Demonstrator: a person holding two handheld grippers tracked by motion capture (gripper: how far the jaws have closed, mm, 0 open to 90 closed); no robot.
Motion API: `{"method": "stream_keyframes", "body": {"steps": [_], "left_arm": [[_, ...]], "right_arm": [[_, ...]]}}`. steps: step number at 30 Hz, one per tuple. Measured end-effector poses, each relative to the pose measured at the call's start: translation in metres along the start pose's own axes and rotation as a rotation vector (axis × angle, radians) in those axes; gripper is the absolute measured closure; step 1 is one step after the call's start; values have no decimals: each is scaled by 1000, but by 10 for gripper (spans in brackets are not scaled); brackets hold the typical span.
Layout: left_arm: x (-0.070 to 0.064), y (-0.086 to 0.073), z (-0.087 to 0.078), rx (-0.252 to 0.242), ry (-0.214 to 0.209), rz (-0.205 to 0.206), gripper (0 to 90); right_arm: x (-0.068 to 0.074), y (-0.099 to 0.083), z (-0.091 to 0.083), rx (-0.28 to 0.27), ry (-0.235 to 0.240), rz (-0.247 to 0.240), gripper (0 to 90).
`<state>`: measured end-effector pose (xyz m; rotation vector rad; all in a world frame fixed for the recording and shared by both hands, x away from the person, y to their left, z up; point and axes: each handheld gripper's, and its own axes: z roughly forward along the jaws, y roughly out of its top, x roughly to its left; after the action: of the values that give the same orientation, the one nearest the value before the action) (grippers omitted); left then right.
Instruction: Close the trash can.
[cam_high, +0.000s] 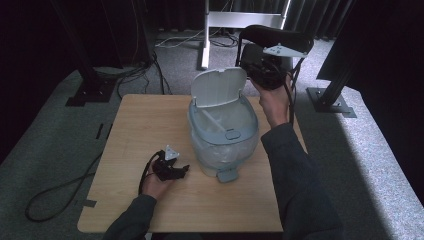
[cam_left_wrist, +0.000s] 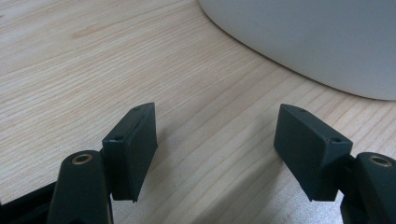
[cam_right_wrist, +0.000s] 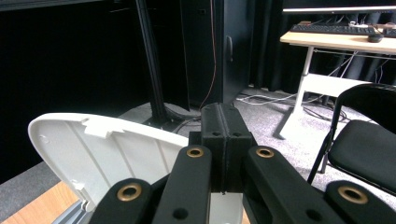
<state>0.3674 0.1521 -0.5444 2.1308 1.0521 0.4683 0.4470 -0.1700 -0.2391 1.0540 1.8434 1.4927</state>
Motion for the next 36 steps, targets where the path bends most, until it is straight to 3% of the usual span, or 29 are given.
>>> {"method": "stream_keyframes", "body": {"steps": [12, 16, 19, 36], "left_arm": [[0, 0, 0, 0, 0, 0, 302], [0, 0, 0, 0, 1, 0, 302], [0, 0, 0, 0, 2, 0, 301], [0, 0, 0, -2, 1, -3, 301]], "right_arm": [[5, 5, 9, 11, 5, 6, 898], [12, 4, 9, 29, 30, -28, 898], [20, -1, 7, 40, 33, -69, 898], [35, -36, -18, 61, 96, -123, 897]]}}
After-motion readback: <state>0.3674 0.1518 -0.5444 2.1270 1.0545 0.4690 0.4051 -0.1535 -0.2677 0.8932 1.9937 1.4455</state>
